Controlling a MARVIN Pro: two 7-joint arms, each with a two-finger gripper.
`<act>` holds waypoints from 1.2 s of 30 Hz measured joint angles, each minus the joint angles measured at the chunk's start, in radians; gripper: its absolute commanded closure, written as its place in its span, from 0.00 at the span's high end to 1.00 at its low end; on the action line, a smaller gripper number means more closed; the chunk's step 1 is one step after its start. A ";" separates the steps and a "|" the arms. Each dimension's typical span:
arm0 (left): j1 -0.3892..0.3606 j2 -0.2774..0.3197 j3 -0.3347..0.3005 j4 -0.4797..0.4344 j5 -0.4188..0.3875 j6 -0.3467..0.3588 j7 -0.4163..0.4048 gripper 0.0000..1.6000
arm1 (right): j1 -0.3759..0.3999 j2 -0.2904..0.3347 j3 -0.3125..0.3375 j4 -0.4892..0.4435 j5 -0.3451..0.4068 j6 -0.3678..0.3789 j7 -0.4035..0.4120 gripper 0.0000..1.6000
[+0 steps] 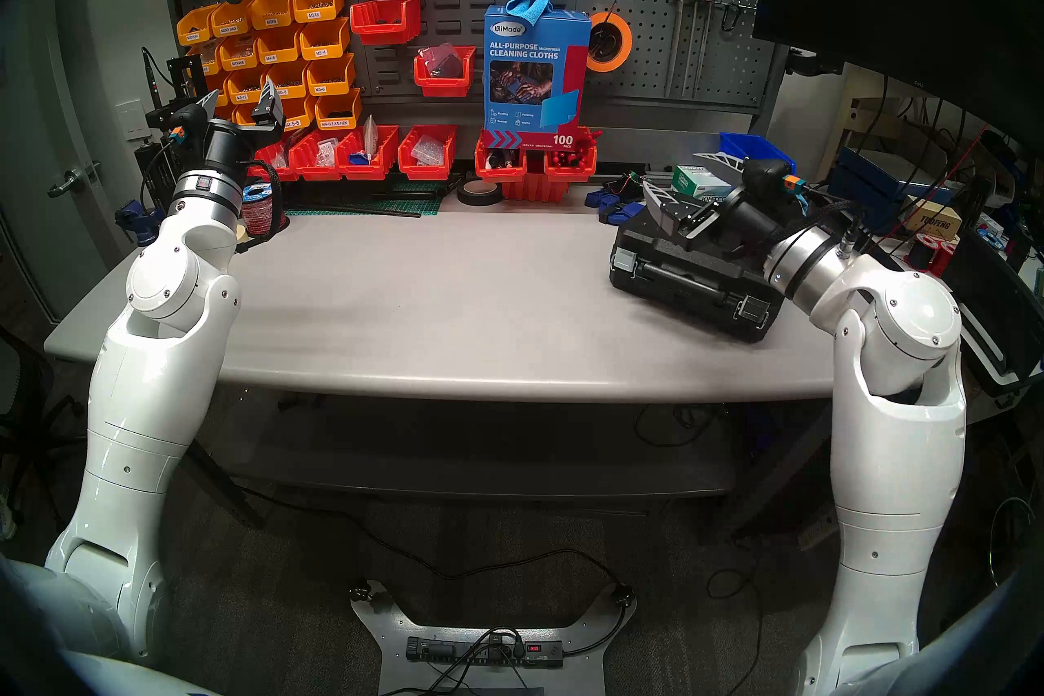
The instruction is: Open the tool box
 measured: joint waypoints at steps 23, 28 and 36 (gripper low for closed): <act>0.000 0.000 0.000 0.000 0.000 0.000 0.000 1.00 | -0.205 0.086 0.146 -0.079 -0.149 -0.194 0.210 1.00; 0.000 0.000 0.000 0.000 0.000 0.000 0.000 1.00 | -0.218 0.082 0.114 -0.077 -0.206 -0.274 0.192 1.00; 0.000 0.000 0.000 0.000 0.000 0.000 0.000 1.00 | -0.231 0.084 0.070 -0.060 -0.273 -0.321 0.180 1.00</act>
